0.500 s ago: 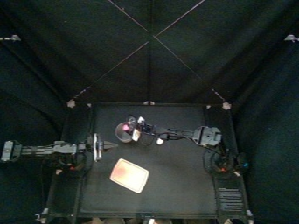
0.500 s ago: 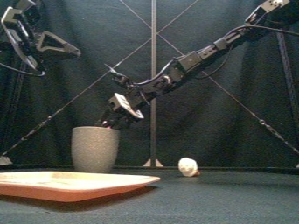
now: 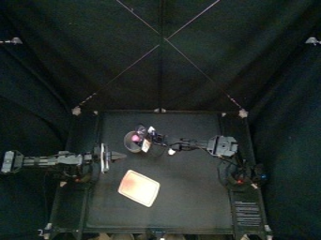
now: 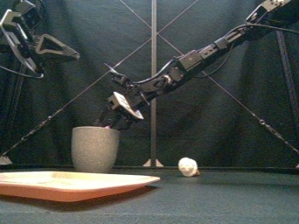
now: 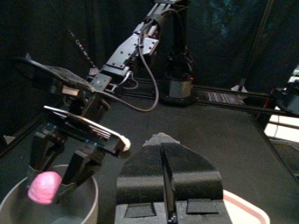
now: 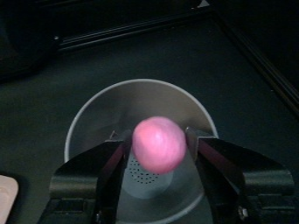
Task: Pick the pink ball then place it in the grey bowl
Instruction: Drop pink ball in the grey bowl and return to neutral
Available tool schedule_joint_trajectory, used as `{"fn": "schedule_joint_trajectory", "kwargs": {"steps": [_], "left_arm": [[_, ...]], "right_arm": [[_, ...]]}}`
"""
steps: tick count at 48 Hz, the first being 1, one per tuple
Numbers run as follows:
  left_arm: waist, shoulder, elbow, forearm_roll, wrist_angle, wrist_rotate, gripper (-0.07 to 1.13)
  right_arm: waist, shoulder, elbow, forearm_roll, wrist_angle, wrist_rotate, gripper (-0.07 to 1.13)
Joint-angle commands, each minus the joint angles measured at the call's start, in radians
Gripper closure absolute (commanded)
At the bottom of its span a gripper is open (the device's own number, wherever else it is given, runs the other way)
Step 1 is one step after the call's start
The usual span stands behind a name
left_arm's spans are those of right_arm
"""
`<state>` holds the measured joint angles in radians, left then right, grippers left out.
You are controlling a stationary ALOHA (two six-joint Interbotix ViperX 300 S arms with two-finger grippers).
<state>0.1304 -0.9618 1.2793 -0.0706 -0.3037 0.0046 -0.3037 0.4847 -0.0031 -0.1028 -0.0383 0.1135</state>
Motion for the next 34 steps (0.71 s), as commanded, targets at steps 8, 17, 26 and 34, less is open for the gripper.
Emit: {"fn": "schedule_joint_trajectory", "kwargs": {"steps": [8, 17, 26, 34], "left_arm": [[0.014, 0.006, -0.014, 0.002, -0.009, 0.002, 1.07], [0.014, 0.005, -0.012, 0.002, -0.008, 0.002, 1.07], [0.014, 0.006, -0.009, 0.002, -0.005, 0.002, 1.07], [0.014, 0.005, -0.009, 0.003, -0.005, 0.002, 1.07]], "right_arm": [[0.017, -0.057, -0.011, 0.006, -0.006, 0.005, 0.13], [0.032, -0.120, 0.038, 0.012, -0.038, 0.003, 0.13], [0.060, -0.276, 0.245, 0.046, -0.169, 0.006, 0.13], [0.081, -0.437, 0.488, 0.115, -0.313, 0.006, 0.13]]}}
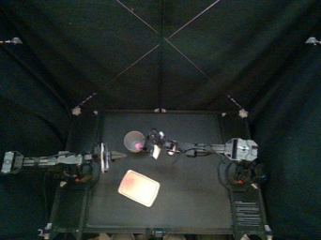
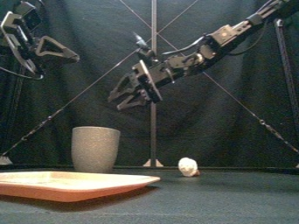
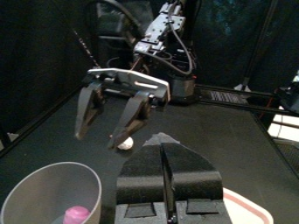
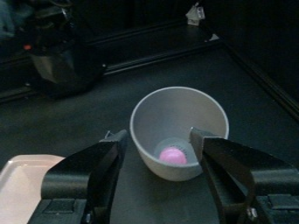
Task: Pick the pink ball then place it in the grey bowl
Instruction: Drop pink ball in the grey bowl and return to neutral
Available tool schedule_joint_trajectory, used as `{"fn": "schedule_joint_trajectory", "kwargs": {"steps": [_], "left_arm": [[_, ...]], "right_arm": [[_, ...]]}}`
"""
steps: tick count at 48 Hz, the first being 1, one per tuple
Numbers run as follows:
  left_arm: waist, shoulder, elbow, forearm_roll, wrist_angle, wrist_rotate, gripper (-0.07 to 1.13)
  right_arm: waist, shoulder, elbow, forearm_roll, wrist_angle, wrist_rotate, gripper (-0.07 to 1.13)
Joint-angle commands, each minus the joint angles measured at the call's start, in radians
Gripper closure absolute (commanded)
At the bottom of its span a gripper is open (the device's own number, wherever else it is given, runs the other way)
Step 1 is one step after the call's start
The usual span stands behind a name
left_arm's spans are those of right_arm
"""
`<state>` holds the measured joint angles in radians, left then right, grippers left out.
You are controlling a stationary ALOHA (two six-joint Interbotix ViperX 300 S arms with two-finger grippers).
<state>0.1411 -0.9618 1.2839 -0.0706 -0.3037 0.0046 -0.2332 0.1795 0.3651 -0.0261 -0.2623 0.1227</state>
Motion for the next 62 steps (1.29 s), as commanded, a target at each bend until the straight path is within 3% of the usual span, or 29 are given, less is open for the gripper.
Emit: {"fn": "schedule_joint_trajectory", "kwargs": {"steps": [1, 19, 39, 62], "left_arm": [[0.003, 0.006, -0.014, 0.003, -0.005, 0.002, 1.07], [0.003, 0.003, -0.012, 0.003, -0.009, 0.000, 1.07], [0.003, 0.002, 0.003, 0.003, -0.006, 0.002, 1.07], [0.005, 0.002, 0.021, 0.003, -0.002, 0.002, 1.07]], "right_arm": [[0.015, -0.150, 0.147, 0.044, -0.109, -0.005, 0.13], [0.109, -0.425, 0.528, 0.057, -0.446, -0.009, 0.13], [0.133, -0.592, 0.673, 0.060, -0.454, -0.006, 0.13], [0.129, -0.637, 0.701, 0.077, -0.454, -0.005, 0.13]]}}
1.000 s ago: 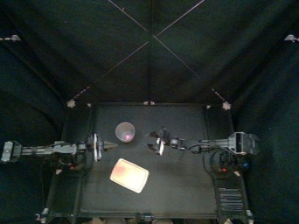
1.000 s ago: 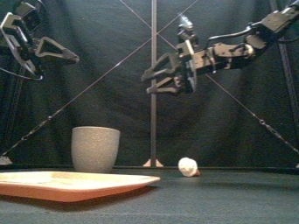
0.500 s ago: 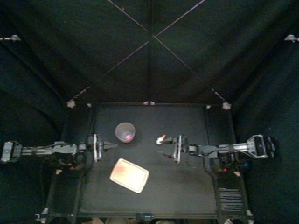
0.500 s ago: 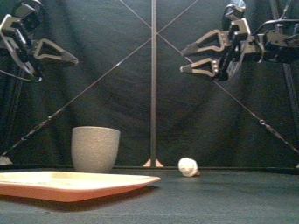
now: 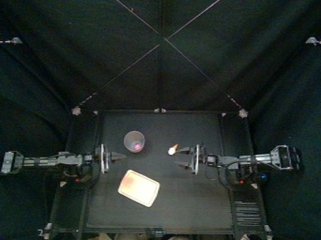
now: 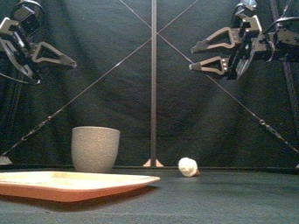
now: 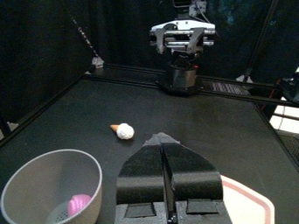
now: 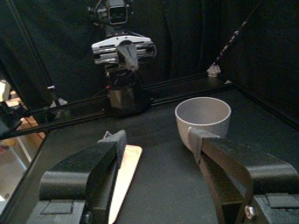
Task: Pick the pink ball then place it in the grey bowl
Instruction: Drop pink ball in the grey bowl and return to neutral
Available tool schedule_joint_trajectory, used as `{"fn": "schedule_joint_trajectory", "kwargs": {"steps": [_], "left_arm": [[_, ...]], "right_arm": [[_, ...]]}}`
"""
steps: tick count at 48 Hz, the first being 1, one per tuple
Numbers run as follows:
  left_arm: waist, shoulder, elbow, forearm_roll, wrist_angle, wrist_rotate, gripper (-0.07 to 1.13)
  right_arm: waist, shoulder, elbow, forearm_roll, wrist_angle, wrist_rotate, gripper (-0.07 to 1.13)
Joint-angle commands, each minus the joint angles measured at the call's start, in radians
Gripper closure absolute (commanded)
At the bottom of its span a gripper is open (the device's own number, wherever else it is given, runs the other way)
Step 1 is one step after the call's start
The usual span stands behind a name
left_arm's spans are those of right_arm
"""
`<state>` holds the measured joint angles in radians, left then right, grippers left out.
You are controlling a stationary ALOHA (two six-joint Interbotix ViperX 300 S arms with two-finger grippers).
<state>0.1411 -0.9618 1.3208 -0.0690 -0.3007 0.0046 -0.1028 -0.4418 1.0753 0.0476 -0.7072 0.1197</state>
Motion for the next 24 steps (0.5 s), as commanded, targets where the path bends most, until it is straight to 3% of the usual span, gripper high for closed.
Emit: {"fn": "schedule_joint_trajectory", "kwargs": {"steps": [1, 24], "left_arm": [[0.003, 0.002, -0.015, 0.002, -0.003, 0.002, 1.07], [0.003, 0.002, -0.015, 0.002, -0.003, 0.000, 1.07]], "right_arm": [[-0.002, -0.015, -0.009, 0.002, -0.009, 0.000, 0.13], [-0.002, -0.014, 0.000, 0.003, -0.009, 0.000, 0.13]]}}
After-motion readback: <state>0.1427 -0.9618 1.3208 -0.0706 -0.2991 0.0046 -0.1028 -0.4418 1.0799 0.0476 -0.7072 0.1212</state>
